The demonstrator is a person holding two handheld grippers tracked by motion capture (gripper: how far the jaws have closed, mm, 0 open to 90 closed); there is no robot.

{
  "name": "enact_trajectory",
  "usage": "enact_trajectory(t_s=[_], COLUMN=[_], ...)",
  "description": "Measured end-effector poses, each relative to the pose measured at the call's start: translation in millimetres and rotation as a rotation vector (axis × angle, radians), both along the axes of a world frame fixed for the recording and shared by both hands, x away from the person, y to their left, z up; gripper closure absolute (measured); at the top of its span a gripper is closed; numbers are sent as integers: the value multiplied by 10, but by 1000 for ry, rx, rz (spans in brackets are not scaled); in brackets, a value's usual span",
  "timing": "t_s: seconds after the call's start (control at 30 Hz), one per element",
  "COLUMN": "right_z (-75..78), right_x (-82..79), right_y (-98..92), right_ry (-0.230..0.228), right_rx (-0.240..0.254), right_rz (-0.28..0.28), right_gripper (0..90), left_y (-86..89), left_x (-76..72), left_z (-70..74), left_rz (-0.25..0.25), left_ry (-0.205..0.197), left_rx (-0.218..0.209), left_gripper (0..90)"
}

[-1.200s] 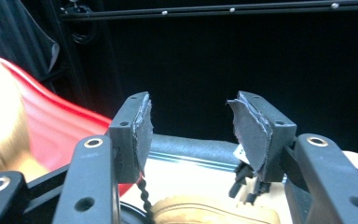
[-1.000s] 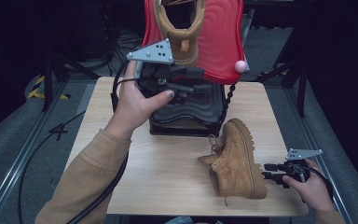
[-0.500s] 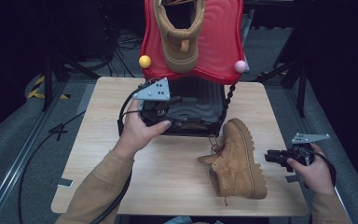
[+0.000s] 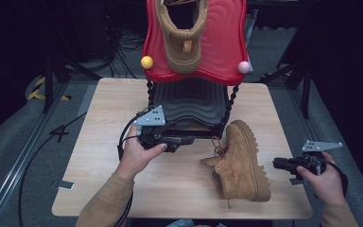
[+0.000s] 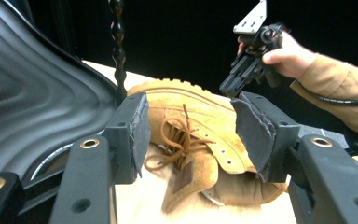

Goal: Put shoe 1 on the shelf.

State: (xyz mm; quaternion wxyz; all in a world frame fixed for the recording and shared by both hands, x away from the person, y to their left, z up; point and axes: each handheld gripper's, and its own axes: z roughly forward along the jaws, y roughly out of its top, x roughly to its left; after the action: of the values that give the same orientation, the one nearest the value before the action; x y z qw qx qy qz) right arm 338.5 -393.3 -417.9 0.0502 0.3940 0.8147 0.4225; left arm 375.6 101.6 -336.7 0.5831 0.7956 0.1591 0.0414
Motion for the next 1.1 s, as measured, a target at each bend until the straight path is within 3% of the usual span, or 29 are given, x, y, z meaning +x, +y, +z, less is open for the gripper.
enact_trajectory(t_s=[0.23,0.33,0.43,0.57,0.87,1.1], right_z=[125,209,321,393,311,282], right_x=[-97,-144,-201,-250,-238,-229], right_y=[109,170,258,443,698,757], right_ry=[-14,-53,-81,-90,-74,-83], right_rx=[-7,-22,-5,-21,-74,-112], right_rz=[42,47,79,145,220,222], right_gripper=[844,862,874,881,890,900], left_y=[-26,-22,-16,-31,-40,-47], left_x=[-10,14,20,17,12,8], left_z=[-80,-112,-139,-147,-142,-140], left_rz=[14,21,21,13,12,15], left_ry=[10,10,30,31,21,24], left_rx=[55,72,74,82,83,85], left_gripper=[444,441,441,441,441,438])
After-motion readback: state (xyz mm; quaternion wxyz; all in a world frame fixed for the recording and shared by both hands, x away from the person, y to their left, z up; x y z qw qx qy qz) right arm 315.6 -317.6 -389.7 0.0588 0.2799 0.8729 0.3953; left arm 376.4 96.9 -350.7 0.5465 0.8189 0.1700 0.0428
